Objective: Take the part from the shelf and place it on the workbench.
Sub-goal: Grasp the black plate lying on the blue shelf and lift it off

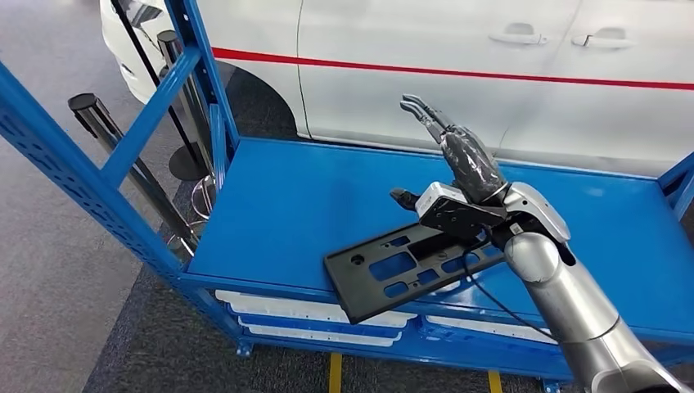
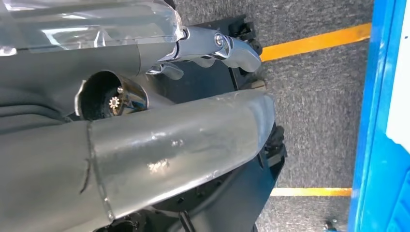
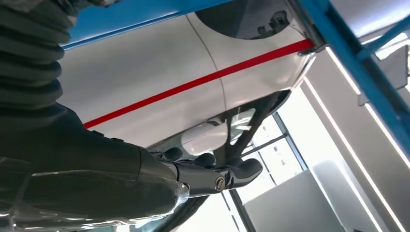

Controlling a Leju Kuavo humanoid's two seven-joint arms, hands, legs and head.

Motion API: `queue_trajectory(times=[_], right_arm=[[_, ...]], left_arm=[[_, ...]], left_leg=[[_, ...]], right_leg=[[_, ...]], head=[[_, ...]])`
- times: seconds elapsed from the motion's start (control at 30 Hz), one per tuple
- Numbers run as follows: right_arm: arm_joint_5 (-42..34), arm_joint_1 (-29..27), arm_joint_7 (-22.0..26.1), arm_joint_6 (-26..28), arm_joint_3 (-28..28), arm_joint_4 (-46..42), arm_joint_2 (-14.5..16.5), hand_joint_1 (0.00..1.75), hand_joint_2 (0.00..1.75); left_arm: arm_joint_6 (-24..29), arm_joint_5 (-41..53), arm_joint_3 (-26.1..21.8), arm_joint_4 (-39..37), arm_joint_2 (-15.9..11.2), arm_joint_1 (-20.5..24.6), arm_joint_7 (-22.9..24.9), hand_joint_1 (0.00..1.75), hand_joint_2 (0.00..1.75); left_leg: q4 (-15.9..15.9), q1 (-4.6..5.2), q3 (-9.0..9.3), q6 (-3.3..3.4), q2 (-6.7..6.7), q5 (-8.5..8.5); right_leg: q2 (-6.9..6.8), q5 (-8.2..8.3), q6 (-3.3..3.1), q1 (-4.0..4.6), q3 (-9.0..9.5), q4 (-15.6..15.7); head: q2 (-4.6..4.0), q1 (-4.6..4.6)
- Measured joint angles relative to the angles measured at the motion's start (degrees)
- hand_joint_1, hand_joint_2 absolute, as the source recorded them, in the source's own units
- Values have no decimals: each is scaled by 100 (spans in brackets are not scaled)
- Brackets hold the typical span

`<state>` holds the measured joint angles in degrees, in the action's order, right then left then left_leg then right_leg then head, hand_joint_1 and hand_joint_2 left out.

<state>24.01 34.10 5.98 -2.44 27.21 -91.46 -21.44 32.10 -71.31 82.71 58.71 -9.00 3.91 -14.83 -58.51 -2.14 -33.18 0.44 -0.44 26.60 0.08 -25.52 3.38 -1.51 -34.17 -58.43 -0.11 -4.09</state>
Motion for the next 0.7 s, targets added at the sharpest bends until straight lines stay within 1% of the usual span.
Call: queue_trajectory(times=[0.03, 0.07, 0.1, 0.13, 0.17, 0.2, 0.23, 0.27, 0.3, 0.33, 0.37, 0.4, 0.43, 0.47, 0.5, 0.53, 0.6, 0.63, 0.67, 0.7], right_arm=[[15, -7, 0, 4, 0, 34, -25, 0, 175], [21, -14, 0, 8, 0, 58, -45, 0, 175], [25, -18, 1, 9, 0, 76, -59, 0, 175], [29, -16, 2, 10, 0, 88, -68, 0, 175], [32, -14, 2, 13, 0, 99, -73, 0, 175], [39, -18, 2, 14, 0, 111, -76, 0, 175], [53, -25, 1, 16, 0, 126, -80, 0, 175], [75, -37, -1, 17, 0, 145, -82, 0, 175], [103, -51, -5, 19, 0, 166, -86, 0, 175], [132, -61, -9, 20, 0, 187, -94, 0, 175], [160, -68, -13, 22, 0, 209, -109, 0, 175], [181, -74, -16, 28, -1, 229, -127, 0, 131], [197, -79, -16, 39, -2, 251, -148, 0, 87], [205, -88, -10, 53, -4, 270, -169, 0, 44], [206, -102, 2, 67, -10, 288, -187, 0, 0], [199, -121, 18, 77, -19, 303, -205, 0, 44], [180, -159, 53, 79, -50, 325, -247, 0, 131], [178, -175, 67, 76, -74, 332, -275, 0, 175], [189, -186, 80, 73, -102, 340, -310, 0, 175], [208, -203, 93, 67, -126, 350, -347, 0, 175]], left_arm=[[-4, -2, 0, 8, -6, -1, 1, 0, 0], [-7, -4, 0, 14, -9, -1, 1, 0, 0], [-8, -4, 0, 18, -12, -1, 1, 0, 0], [-9, -5, 0, 22, -16, -1, 0, 0, 0], [-9, -5, 0, 27, -21, 0, -1, 0, 0], [-9, -5, 0, 30, -26, -1, -1, 0, 0], [-8, -5, 0, 33, -29, -1, 0, 0, 0], [-6, -5, 0, 36, -32, -1, 1, 0, 0], [-3, -5, 0, 39, -33, -1, 3, 0, 0], [4, -5, 0, 43, -33, 0, 9, 0, 0], [15, -6, 0, 48, -33, 1, 16, 0, 0], [28, -7, 0, 52, -35, 1, 25, 0, 0], [41, -8, 0, 55, -38, 0, 32, 0, 0], [56, -8, 1, 63, -42, -1, 37, 0, 0], [68, -10, 1, 73, -46, -2, 42, 0, 0], [80, -12, 2, 84, -48, -3, 48, 0, 0], [101, -18, 2, 105, -47, -5, 64, 0, 0], [110, -22, 2, 112, -46, -4, 72, 0, 0], [121, -30, 2, 119, -45, -3, 79, 0, 0], [132, -40, 2, 125, -44, -3, 86, 0, 0]], left_leg=[[8, 6, -9, -45, -3, -10], [19, 5, -9, -87, -3, -14], [6, 1, -10, -120, 2, 9], [-69, -3, -37, -143, 9, 74], [-260, -6, -119, -151, 14, 200], [-586, -4, -269, -145, 20, 381], [-991, 5, -465, -135, 21, 573], [-1376, 16, -655, -125, 21, 718], [-1621, 31, -778, -112, 21, 770], [-1639, 48, -792, -89, 20, 704], [-1431, 66, -697, -55, 20, 540], [-1050, 89, -516, -4, 18, 329], [-661, 114, -325, 46, 19, 175], [-359, 134, -182, 81, 20, 73], [-179, 150, -101, 104, 19, 33], [-132, 161, -84, 111, 19, 44], [-74, 155, -76, 144, 16, 0], [-38, 144, -63, 170, 18, -26], [0, 129, -52, 194, 22, -51], [20, 119, -46, 207, 26, -66]], right_leg=[[8, -17, -43, 29, 0, 10], [11, -8, -97, 34, -9, 10], [7, 0, -147, 30, -7, 22], [2, 9, -204, 28, 1, 38], [-6, 20, -262, 27, 12, 60], [-14, 23, -308, 35, 17, 71], [-18, 22, -342, 59, 14, 71], [-22, 20, -364, 85, 10, 67], [-24, 16, -377, 110, 8, 61], [-23, 11, -386, 133, 8, 49], [-20, 3, -394, 154, 10, 33], [-17, -9, -398, 169, 10, 13], [-13, -24, -393, 192, 1, -15], [-10, -34, -381, 205, -13, -40], [-9, -40, -363, 209, -27, -57], [-9, -39, -339, 208, -39, -65], [-13, -47, -279, 186, -45, -70], [-12, -101, -240, 178, -68, -125], [-9, -212, -196, 166, -137, -278], [-6, -376, -153, 142, -263, -551]], head=[[0, 1], [0, -1], [0, -1], [0, -3], [0, -4], [0, -5], [0, -5], [0, -5], [0, -5], [0, -5], [0, -5], [0, -5], [0, -4], [0, -2], [0, 0], [0, 0], [0, 0], [0, 3], [0, 9], [0, 13]])
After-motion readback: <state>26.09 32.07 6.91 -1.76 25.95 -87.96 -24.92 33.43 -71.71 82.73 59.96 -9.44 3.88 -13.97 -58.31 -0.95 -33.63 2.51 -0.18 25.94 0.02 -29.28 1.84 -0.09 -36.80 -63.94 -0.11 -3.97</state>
